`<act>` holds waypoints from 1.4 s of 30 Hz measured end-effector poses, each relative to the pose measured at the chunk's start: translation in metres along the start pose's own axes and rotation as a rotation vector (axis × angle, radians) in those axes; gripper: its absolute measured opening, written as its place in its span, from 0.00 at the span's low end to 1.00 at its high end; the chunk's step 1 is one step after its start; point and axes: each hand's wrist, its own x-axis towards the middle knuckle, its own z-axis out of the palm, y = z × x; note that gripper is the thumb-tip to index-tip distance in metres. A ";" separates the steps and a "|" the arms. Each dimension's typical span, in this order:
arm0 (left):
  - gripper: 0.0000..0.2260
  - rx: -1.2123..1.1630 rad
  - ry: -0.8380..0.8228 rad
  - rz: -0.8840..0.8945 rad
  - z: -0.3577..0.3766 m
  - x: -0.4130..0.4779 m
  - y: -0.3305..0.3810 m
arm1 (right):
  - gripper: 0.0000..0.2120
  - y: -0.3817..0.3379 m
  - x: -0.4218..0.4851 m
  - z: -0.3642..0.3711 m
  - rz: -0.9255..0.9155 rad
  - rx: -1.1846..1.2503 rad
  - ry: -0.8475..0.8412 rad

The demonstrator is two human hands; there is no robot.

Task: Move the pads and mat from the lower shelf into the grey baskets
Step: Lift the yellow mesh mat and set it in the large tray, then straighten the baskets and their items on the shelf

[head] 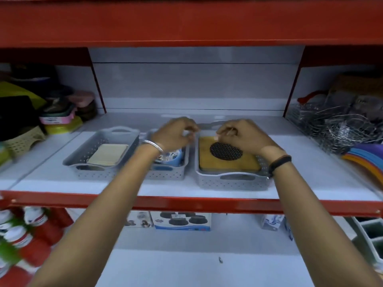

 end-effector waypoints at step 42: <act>0.16 0.358 -0.051 -0.312 -0.119 -0.066 -0.143 | 0.15 -0.140 0.050 0.126 0.012 -0.098 -0.102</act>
